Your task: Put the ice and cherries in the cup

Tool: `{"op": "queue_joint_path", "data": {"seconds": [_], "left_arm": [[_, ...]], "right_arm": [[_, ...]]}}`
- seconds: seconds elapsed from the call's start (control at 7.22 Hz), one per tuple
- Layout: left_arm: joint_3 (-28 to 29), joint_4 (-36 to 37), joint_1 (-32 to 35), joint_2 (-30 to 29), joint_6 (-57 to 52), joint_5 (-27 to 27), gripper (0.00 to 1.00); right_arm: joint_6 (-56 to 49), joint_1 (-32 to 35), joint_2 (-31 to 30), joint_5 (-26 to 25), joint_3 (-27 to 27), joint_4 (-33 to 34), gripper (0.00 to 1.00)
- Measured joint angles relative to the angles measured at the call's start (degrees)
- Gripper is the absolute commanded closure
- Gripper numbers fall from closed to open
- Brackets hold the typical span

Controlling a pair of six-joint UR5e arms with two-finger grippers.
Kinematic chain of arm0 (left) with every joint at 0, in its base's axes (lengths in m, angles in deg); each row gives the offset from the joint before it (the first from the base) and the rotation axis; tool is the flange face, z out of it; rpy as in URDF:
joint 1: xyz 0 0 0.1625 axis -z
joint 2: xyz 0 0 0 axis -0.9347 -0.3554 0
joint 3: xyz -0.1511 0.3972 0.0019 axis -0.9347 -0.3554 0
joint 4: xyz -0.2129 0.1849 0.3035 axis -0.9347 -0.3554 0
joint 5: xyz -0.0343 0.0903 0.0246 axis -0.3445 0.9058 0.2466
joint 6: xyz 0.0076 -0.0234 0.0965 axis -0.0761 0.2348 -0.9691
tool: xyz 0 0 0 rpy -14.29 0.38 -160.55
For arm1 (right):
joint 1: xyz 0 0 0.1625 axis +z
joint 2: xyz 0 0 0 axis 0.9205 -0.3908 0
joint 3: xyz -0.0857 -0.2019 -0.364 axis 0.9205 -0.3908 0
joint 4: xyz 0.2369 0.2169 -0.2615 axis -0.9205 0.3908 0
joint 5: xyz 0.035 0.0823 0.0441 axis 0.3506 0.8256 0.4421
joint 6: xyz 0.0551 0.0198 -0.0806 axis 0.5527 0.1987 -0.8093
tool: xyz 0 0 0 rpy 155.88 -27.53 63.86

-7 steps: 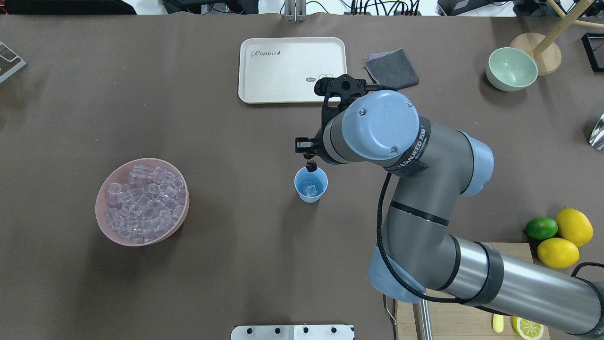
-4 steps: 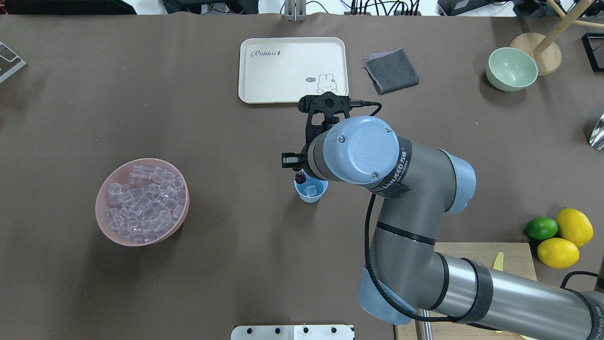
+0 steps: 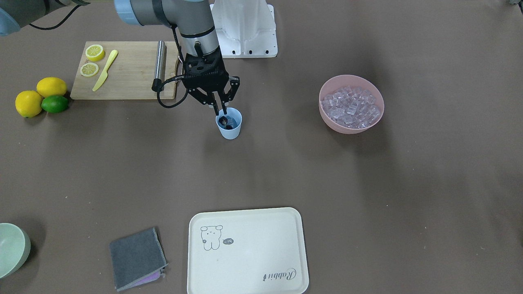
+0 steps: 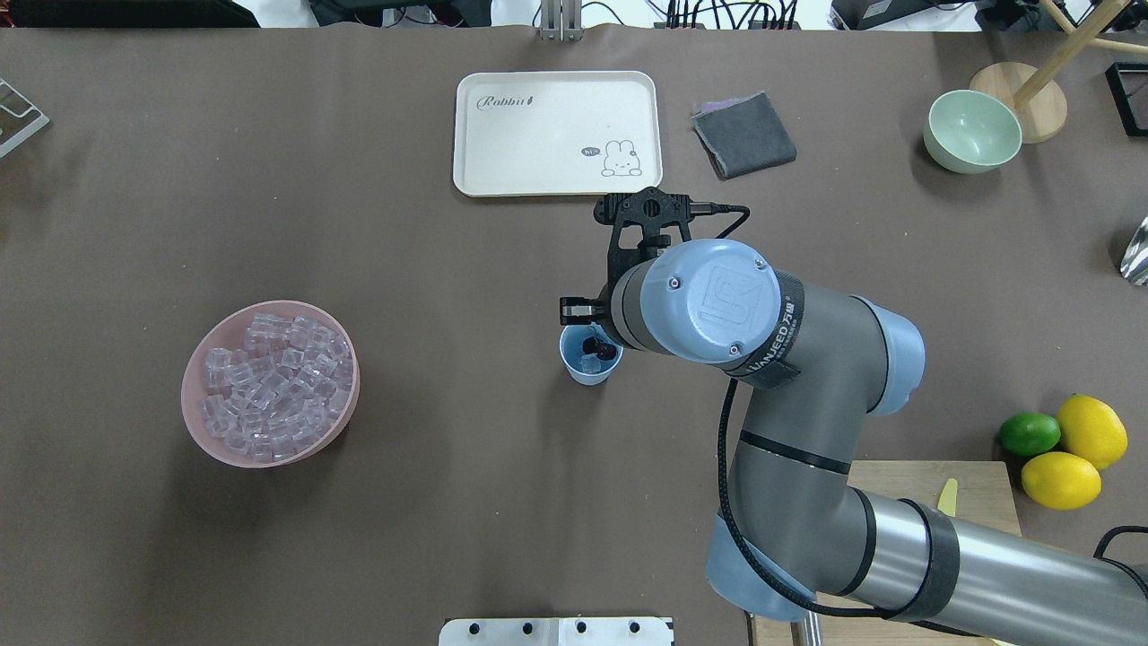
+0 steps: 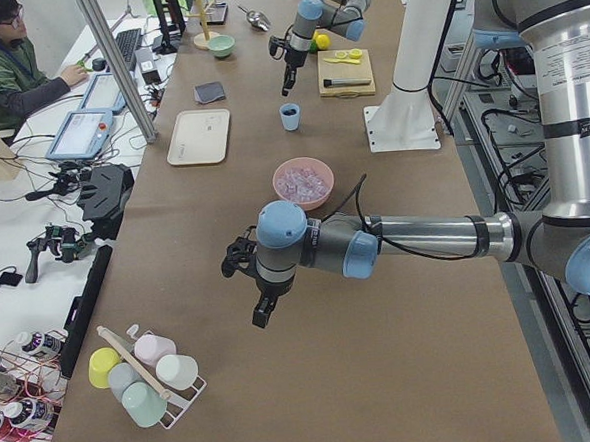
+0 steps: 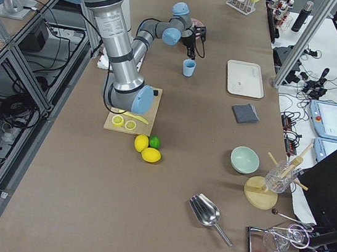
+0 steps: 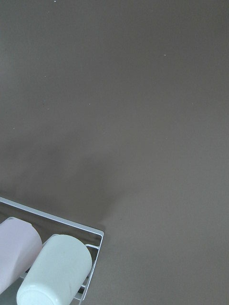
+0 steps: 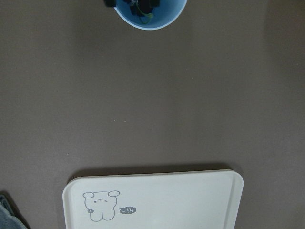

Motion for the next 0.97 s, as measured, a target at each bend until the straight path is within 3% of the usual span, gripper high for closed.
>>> {"op": "queue_joint_path", "data": {"seconds": [0.42,0.69,0.83,0.97], "left_arm": [[0.15,-0.60,0.04,0.04,0.09,0.00,0.01],[0.33,0.83,0.03,-0.01,2.22,0.14,0.01],[0.00,3.06,0.04,-0.10,4.36,0.01,0.01],[-0.54,6.28,0.09,-0.15,5.25,-0.84,0.01]], "right_arm": [[0.06,-2.47,-1.60,-0.47,-0.13,0.57,0.00],[-1.38,-0.22,-2.02,0.58,0.16,5.39,0.00],[-4.25,3.04,-2.25,3.50,0.55,7.90,0.00],[-9.87,8.37,-3.20,9.61,1.20,9.76,0.00]]}}
